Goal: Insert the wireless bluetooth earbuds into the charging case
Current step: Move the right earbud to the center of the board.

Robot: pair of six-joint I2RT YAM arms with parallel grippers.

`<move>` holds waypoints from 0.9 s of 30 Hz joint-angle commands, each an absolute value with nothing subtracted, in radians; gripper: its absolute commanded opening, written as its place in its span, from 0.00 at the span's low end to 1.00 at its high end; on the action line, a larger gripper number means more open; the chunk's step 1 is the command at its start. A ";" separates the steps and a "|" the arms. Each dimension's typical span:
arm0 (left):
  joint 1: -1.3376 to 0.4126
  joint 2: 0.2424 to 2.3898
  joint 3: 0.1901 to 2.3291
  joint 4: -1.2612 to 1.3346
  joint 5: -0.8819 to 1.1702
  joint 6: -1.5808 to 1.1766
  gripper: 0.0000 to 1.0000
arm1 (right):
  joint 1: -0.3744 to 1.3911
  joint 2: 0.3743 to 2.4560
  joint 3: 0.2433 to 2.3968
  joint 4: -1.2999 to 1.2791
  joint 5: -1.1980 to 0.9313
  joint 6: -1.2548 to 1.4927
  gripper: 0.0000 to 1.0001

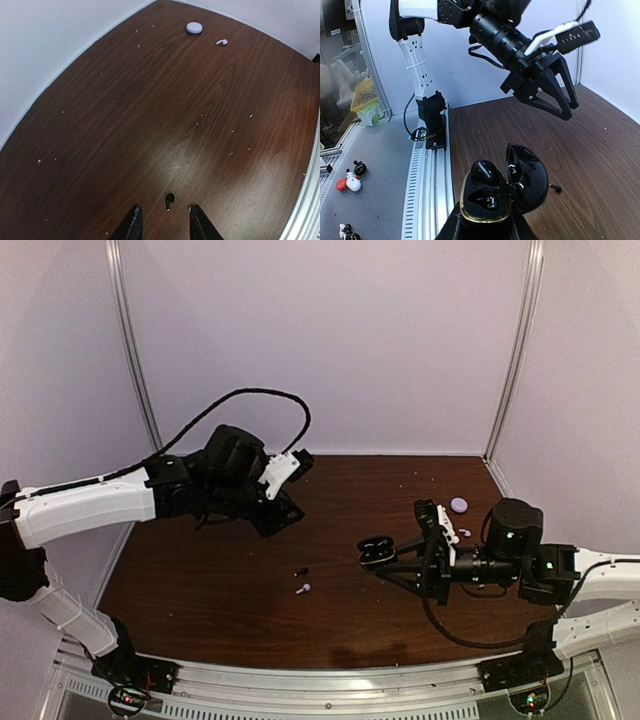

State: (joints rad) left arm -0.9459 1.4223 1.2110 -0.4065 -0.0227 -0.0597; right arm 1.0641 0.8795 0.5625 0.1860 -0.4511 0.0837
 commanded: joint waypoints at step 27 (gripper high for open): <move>-0.863 2.147 1.689 -0.922 0.087 -0.029 0.39 | 1.051 0.848 0.557 0.100 -0.399 0.096 0.00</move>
State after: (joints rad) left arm -0.8577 2.1136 1.6447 -0.8810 0.1135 -0.0433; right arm 1.0550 0.8513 0.5621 0.0803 -0.4175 0.1009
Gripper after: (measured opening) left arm 0.398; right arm 0.229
